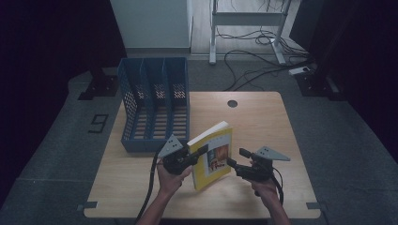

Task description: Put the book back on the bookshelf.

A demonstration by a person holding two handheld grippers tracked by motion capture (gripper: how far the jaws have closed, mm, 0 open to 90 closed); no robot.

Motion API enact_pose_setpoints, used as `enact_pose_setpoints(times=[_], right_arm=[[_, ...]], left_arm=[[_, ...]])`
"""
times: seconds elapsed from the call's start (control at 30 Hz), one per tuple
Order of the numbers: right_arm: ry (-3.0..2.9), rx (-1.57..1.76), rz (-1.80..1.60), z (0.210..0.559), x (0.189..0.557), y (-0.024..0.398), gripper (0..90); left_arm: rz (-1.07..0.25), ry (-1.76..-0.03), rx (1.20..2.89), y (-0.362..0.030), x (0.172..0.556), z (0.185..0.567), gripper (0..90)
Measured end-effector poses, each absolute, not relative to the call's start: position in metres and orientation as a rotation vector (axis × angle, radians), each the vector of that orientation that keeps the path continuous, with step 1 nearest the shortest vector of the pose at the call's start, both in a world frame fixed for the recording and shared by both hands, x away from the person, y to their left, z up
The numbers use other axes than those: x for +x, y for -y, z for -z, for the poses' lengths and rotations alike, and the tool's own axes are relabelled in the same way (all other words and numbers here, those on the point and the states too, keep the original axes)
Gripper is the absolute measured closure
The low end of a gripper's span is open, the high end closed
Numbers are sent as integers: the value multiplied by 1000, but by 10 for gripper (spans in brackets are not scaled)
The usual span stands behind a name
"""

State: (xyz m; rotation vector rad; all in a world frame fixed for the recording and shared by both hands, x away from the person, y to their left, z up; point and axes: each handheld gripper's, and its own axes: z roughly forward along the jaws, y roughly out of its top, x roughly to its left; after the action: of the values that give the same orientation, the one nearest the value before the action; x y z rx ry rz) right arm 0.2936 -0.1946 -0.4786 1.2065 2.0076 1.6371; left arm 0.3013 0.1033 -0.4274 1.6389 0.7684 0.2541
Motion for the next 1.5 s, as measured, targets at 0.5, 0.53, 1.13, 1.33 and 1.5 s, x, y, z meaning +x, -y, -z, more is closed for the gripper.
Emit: enact_pose_setpoints(times=[0.5,0.53,1.13,1.33,1.5], right_arm=[[-2109,1306,-1480,525,297,204,265],[-2111,1310,-1480,525,297,204,265],[-2141,1358,-1332,541,303,206,267],[-2135,1373,-1235,547,304,204,269],[-2144,1377,-1184,553,305,204,270]], left_arm=[[-263,-858,1601,-113,305,419,756],[-264,-860,1603,-112,305,419,756],[-269,-881,1546,-130,302,403,754],[-285,-881,1519,-139,301,392,755],[-310,-885,1512,-143,301,386,755]])
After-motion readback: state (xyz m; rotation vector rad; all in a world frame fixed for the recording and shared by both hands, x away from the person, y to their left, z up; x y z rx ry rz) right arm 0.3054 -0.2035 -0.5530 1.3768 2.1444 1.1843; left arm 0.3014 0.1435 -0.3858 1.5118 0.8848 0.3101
